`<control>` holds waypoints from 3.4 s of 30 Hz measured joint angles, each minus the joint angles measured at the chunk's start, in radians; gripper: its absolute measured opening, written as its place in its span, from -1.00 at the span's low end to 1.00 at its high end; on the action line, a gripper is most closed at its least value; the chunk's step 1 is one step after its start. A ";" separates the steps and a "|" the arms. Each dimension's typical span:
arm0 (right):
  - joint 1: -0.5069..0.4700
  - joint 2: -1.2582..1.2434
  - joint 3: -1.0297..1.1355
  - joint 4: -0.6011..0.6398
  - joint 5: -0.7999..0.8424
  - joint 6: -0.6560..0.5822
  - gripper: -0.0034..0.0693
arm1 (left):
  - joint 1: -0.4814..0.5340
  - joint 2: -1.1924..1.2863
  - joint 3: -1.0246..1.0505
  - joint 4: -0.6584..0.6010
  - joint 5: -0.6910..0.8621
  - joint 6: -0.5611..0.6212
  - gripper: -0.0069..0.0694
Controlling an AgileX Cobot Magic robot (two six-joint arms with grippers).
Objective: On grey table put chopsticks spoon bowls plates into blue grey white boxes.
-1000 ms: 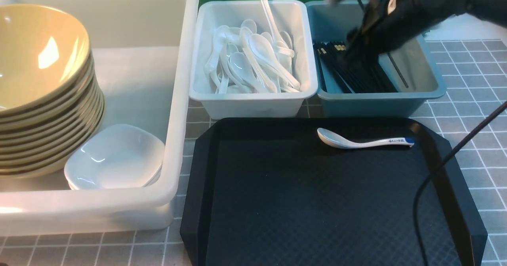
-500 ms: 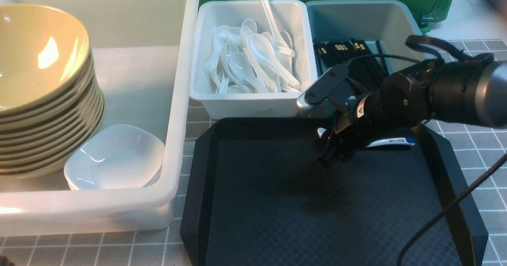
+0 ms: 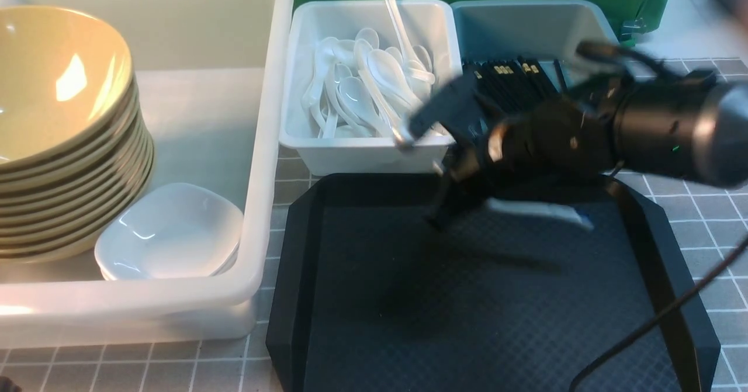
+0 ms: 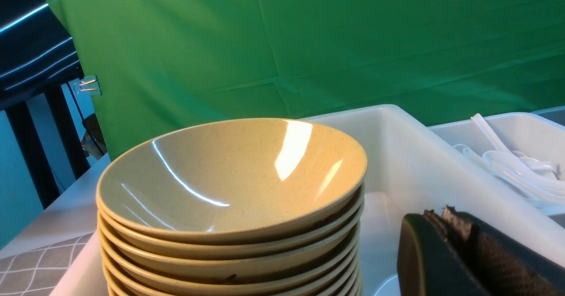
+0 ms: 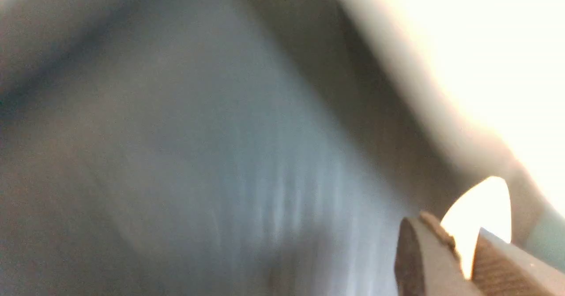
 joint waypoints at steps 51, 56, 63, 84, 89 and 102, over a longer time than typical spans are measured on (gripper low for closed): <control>-0.015 -1.603 1.193 0.017 -0.502 0.027 -0.80 | 0.000 0.000 0.000 0.000 0.078 0.000 -0.84; -0.015 -1.637 1.199 0.017 -0.499 0.024 -0.80 | 0.000 0.000 0.000 0.000 0.079 0.000 -0.84; -0.026 -1.637 1.232 0.032 -0.546 0.023 -0.79 | 0.000 0.000 0.000 0.000 0.083 0.000 -0.84; -0.655 -1.766 1.302 0.074 -0.015 0.073 -0.76 | 0.000 0.000 0.001 0.000 0.088 0.000 -0.84; -0.645 -1.766 1.302 0.074 -0.009 0.086 -0.74 | 0.000 0.000 0.001 0.000 0.090 0.000 -0.84; -0.645 -1.766 1.302 0.074 -0.009 0.087 -0.71 | 0.000 0.000 0.001 0.000 0.090 0.000 -0.84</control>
